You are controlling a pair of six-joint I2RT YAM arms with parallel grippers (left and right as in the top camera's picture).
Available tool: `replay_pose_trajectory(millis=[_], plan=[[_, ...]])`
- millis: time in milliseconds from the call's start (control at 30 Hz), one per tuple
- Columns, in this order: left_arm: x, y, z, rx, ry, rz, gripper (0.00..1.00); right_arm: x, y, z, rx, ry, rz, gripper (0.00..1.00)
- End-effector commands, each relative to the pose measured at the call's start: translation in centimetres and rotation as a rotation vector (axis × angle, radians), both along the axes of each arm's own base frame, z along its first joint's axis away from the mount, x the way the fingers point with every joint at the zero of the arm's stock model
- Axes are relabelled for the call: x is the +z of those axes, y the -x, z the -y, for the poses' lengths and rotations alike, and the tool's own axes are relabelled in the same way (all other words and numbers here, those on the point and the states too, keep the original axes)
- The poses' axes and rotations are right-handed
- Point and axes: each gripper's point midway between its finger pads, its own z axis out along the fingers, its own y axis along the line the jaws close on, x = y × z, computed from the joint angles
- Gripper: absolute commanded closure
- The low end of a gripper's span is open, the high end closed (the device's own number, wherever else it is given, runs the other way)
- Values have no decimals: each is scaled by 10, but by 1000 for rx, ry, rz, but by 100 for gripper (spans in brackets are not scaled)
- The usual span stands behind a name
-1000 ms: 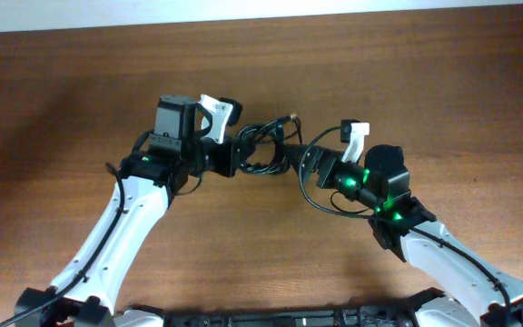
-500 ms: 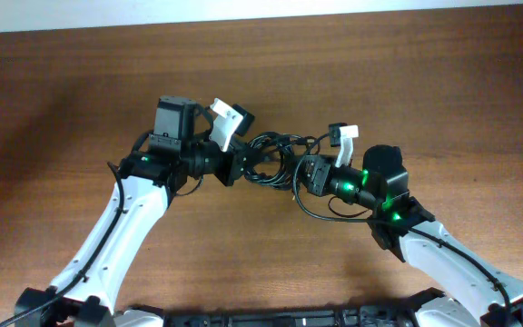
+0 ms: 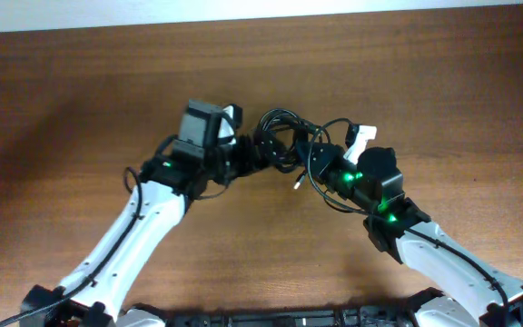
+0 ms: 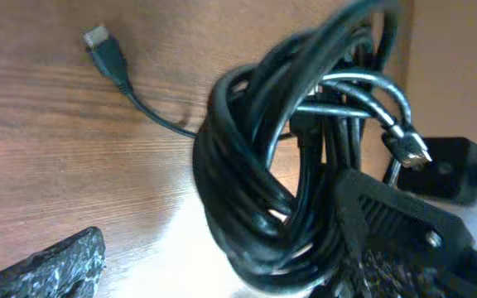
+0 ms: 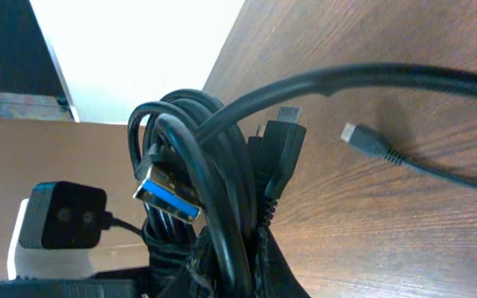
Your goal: Untangle cables
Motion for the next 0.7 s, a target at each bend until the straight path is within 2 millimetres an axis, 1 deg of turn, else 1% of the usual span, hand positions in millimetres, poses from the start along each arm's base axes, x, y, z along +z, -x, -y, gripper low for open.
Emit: replay_pose_trajectory(millis=[0,33,67,100,133,167,200,233,267,300,333,367,400,433,467,500,533,567,600,633,667], plan=[[2,-9,-3,199,-66,2,13,3,5,-12,1,-48,-30,95],[1,-12,-6,264,-82,-4,28,3,9,-18,15,-53,-36,95],[0,-16,-11,311,-108,10,41,3,13,-24,33,-52,-36,95],[-1,-22,-20,358,-144,36,50,3,16,-28,47,-52,-38,95],[-1,-25,-25,397,-152,37,61,3,17,-29,53,-53,-38,95],[-1,-25,-25,414,-138,26,80,3,17,-29,53,-52,-38,95],[-1,-25,-24,414,-137,26,98,3,17,-29,52,-52,-38,90],[-1,-25,-25,414,-138,27,100,2,15,-27,39,-48,-35,81],[-1,-25,-25,396,-151,42,100,2,11,-23,10,-35,-26,69],[0,-27,-26,344,-185,85,100,2,6,-15,-21,2,5,49],[2,-31,-34,270,-249,157,100,1,1,-8,-19,48,45,31],[7,-37,-47,181,-330,250,100,2,3,-9,52,120,118,12],[11,-41,-60,102,-408,327,100,2,7,-10,147,199,204,2],[14,-42,-74,15,-496,394,100,-1,14,-9,275,299,314,2],[15,-36,-83,-136,-607,473,100,-3,16,4,343,327,356,2],[15,-32,-83,-214,-651,505,100,0,13,13,348,308,363,2],[13,-23,-76,-379,-691,569,100,5,10,24,341,287,375,2],[11,-18,-68,-496,-704,620,100,11,7,33,340,267,398,1],[12,-8,-53,-641,-685,694,100,22,9,37,366,240,449,1],[15,6,-30,-784,-613,779,100,32,22,27,457,205,516,2],[16,12,-22,-828,-591,807,100,33,30,20,508,204,549,4]])
